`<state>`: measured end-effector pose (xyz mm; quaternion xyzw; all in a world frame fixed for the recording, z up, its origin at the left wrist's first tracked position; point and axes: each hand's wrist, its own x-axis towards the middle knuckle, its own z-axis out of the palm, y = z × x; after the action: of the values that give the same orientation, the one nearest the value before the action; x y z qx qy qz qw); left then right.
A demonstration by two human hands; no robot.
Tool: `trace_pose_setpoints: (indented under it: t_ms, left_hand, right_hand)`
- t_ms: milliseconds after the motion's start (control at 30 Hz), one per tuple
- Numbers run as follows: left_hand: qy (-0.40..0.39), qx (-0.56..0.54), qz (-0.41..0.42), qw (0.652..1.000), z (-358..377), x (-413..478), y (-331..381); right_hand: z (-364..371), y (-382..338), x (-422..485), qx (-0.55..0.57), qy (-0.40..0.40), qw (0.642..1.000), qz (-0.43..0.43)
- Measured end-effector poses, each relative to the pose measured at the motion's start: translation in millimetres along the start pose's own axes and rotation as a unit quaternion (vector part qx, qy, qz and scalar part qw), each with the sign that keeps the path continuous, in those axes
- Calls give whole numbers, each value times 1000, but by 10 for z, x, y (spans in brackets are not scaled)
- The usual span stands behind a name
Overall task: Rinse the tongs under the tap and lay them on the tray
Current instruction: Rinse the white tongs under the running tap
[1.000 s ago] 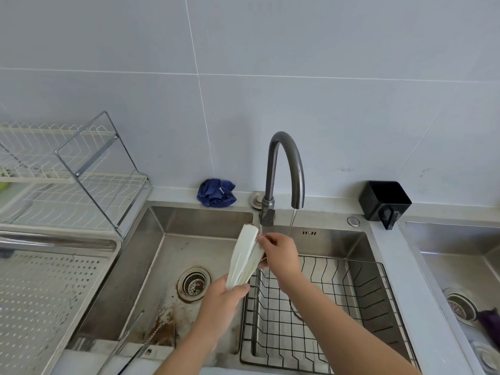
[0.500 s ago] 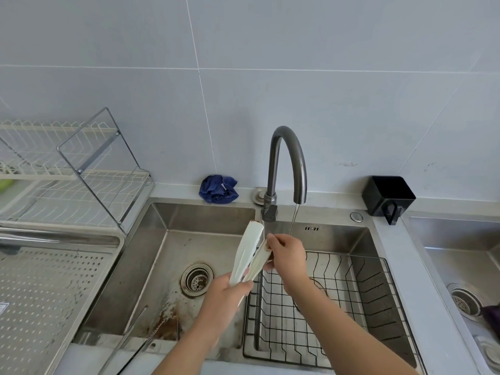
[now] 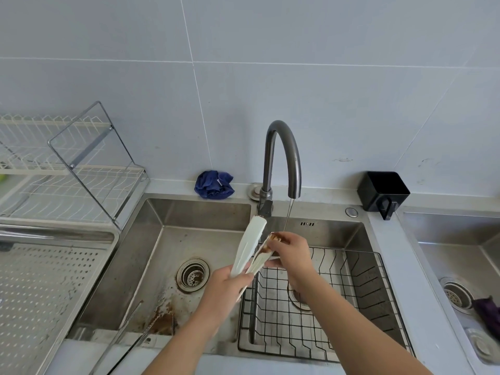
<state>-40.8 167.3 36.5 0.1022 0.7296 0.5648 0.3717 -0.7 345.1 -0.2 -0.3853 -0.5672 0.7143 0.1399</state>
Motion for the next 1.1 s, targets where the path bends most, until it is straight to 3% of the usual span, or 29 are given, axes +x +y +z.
trace_pose_setpoints:
  t_ms: [100,233,433,567,733,867,1033,1100]
  left_hand:
    - [-1,-6,4,1000,34,24,-2]
    - [5,-14,0,1000,58,56,12]
    - [0,7,10,1000,160,115,118]
    - [-1,1,0,1000,137,130,76]
    - [8,-11,3,1000,173,151,74]
    - [11,4,-2,1000,125,209,39]
    - [10,42,3,999,173,213,115]
    - [17,61,10,998,184,239,122]
  right_hand:
    - [-14,4,11,2,39,999,-5]
    - [-46,-26,35,29,10,1000,-1]
    - [-73,-28,123,8,107,994,-31]
    - [-108,13,122,-4,55,998,-6]
    - [-109,-3,147,-30,72,997,19]
    - [-87,36,100,-2,-5,999,36]
    - [-96,54,156,-36,79,996,2]
    - [-66,92,138,-34,48,998,5]
